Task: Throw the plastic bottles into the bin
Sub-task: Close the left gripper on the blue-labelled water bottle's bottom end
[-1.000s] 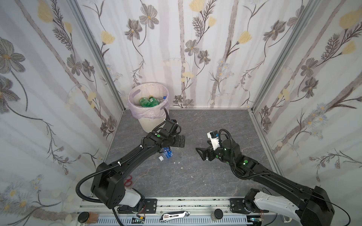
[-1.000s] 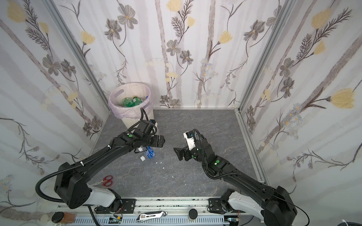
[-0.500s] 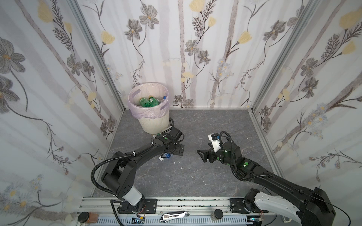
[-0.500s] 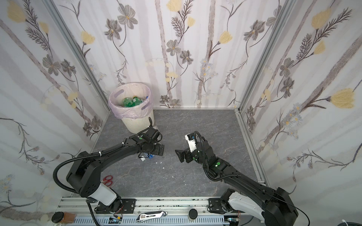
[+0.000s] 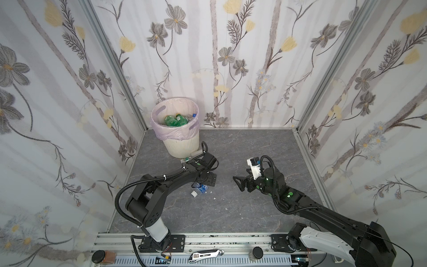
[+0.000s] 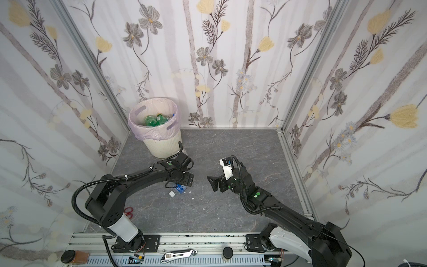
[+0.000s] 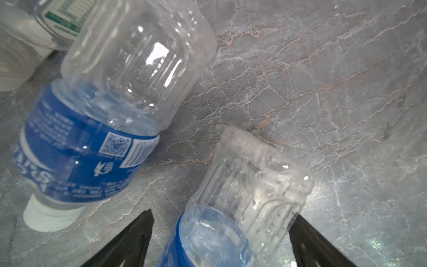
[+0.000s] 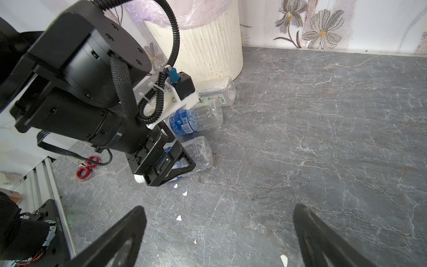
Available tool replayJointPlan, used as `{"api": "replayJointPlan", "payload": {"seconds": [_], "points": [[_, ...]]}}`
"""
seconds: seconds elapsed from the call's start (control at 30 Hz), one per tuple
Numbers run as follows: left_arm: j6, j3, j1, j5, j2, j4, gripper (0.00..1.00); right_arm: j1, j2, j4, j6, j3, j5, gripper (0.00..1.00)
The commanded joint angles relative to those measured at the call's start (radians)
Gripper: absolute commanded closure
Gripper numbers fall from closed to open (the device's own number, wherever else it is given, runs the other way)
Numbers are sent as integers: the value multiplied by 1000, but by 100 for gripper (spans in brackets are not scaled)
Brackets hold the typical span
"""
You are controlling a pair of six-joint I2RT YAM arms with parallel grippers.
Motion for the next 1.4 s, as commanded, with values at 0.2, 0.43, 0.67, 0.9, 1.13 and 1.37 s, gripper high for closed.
{"api": "replayJointPlan", "payload": {"seconds": [0.2,0.43,0.67,0.9,1.13,1.37], "points": [[-15,4,-18,17,22,-12,14,-9,-3,52,18,-15,-14,0],[-23,24,-47,40,53,-11,24,-19,-9,61,28,-25,-21,0],[-49,81,-52,87,104,-4,30,-30,-23,60,37,-36,-23,0],[-112,254,-54,135,218,-1,31,-40,-35,75,57,-51,-34,0],[-110,348,-60,117,314,-3,21,-47,-75,54,54,-66,-22,0],[-126,289,-69,88,250,-2,10,-72,-123,82,70,-120,-20,0]]}}
